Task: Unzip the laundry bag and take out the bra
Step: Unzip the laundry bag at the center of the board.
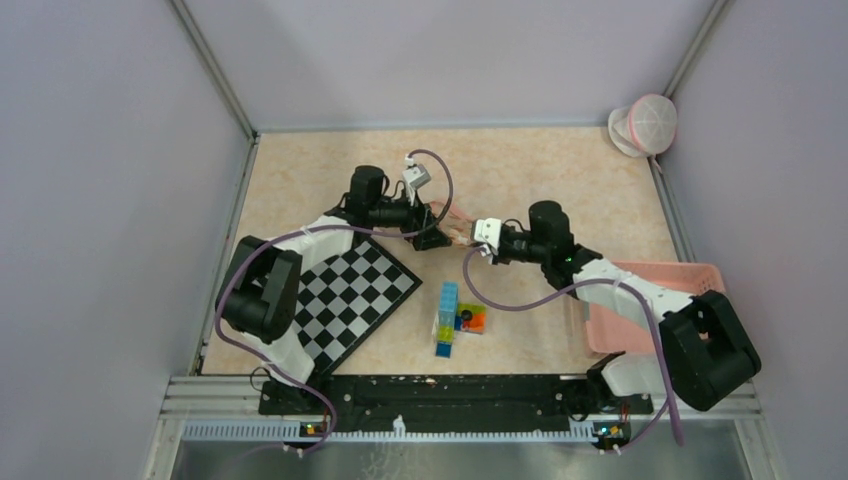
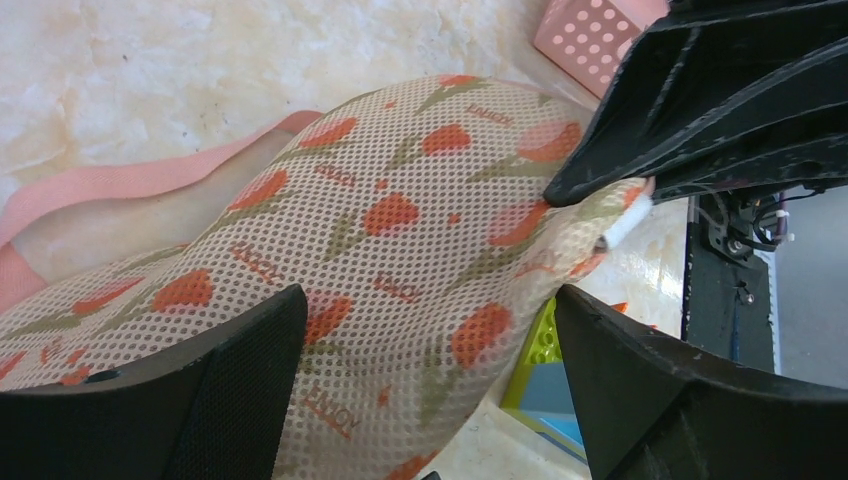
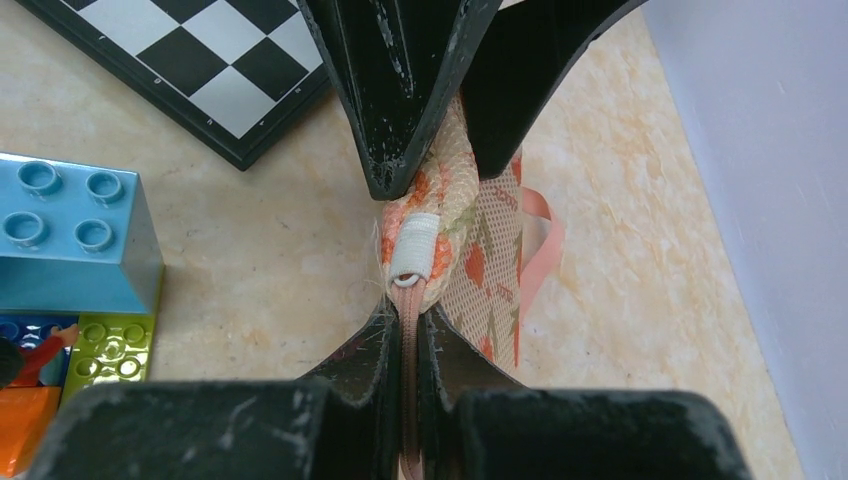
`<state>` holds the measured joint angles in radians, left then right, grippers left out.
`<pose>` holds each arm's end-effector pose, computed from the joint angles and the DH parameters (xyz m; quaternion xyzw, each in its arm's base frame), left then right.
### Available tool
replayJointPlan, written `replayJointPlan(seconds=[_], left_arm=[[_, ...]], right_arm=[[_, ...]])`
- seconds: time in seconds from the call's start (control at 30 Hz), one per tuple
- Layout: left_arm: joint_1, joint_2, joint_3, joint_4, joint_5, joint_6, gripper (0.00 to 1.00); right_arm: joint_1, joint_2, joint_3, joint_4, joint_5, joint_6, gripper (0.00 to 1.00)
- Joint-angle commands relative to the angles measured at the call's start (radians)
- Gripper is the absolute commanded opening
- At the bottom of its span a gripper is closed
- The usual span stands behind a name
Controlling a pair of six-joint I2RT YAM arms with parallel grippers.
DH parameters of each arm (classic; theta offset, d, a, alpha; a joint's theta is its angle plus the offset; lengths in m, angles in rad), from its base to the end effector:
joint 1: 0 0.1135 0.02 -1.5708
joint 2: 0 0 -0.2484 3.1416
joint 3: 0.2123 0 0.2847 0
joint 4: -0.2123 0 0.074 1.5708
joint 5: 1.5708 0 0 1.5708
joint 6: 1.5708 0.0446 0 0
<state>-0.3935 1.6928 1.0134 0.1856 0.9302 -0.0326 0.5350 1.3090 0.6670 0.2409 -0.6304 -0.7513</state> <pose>0.3493 -0.1837 0.1841 0.3640 0.7135 -0.4733 0.3666 0.2583 0.1836 0.1919 -0.6124 0.5317 0.2003 0.5497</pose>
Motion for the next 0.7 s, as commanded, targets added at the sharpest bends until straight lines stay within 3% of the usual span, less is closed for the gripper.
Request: replayJointPlan(seconds=[0.0,0.3,0.67], left_arm=[[-0.007,0.014,0.022,0.066,-0.006,-0.029,0.96],[-0.025,0.011,0.002,0.155,0.058,-0.125,0.94],[-0.015,0.031,0.010,0.156,0.001,-0.157,0.87]], right_arm=[[0.014,-0.048,-0.007,0.070,-0.042,0.025,0.00],[0.016,-0.048,-0.012,0.070,-0.047,0.020,0.00],[0.016,-0.069,-0.020,0.060,-0.055,0.015,0.00]])
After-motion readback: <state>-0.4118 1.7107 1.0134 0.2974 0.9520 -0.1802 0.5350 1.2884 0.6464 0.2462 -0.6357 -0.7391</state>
